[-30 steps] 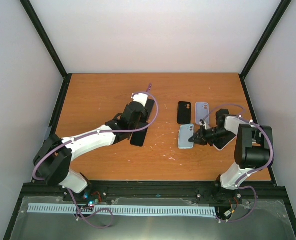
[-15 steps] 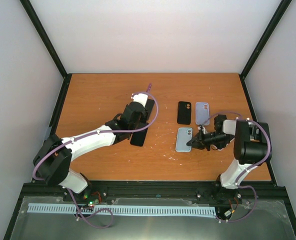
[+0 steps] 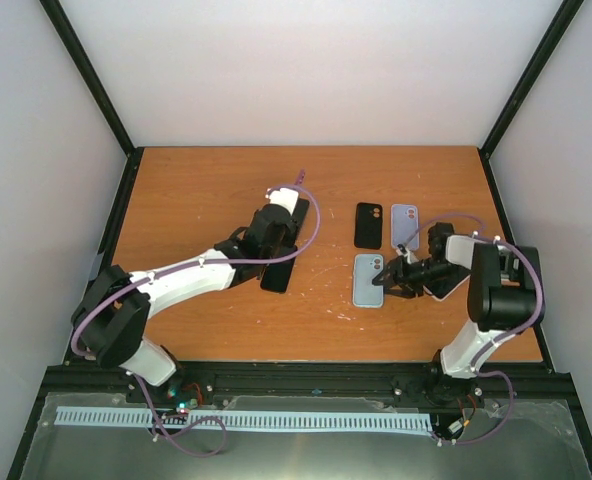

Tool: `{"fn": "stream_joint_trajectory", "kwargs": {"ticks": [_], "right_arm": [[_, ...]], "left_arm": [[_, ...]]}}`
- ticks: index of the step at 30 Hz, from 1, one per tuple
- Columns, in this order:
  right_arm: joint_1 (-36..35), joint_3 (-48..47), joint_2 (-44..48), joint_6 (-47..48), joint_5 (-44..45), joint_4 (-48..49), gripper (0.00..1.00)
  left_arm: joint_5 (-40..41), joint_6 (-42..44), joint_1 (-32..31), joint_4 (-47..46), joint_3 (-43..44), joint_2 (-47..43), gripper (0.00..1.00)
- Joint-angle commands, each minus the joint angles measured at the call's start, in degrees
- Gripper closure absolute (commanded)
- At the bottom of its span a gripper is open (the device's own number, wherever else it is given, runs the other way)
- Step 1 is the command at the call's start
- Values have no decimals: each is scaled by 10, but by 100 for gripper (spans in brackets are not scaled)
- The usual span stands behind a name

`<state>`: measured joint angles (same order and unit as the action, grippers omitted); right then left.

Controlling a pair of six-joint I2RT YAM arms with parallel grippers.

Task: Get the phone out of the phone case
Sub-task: Place the phone case at the center of the board, then place the phone at the center of the board.

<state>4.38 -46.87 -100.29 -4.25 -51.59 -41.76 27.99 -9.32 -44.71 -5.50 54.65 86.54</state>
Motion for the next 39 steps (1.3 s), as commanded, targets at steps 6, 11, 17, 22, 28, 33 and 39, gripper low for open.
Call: {"fn": "stream_joint_trajectory", "kwargs": {"ticks": [6, 11, 17, 22, 28, 33, 39], "right_arm": [[16, -33, 151, 15, 143, -2, 46], [18, -31, 208, 66, 55, 55, 45], [22, -43, 230, 135, 6, 47, 45], [44, -35, 234, 127, 11, 57, 45], [65, -34, 209, 127, -7, 55, 45], [69, -35, 198, 127, -15, 54, 45], [73, -35, 193, 127, -16, 54, 45]], "left_arm": [[-12, 40, -10, 15, 83, 87, 100], [45, 75, -44, 39, 157, 179, 100], [119, 124, -85, 31, 221, 272, 100], [150, 178, -98, -1, 234, 327, 100], [192, 208, -99, -11, 237, 373, 100], [198, 190, -99, 12, 243, 395, 100], [197, 165, -99, 43, 255, 420, 100]]}}
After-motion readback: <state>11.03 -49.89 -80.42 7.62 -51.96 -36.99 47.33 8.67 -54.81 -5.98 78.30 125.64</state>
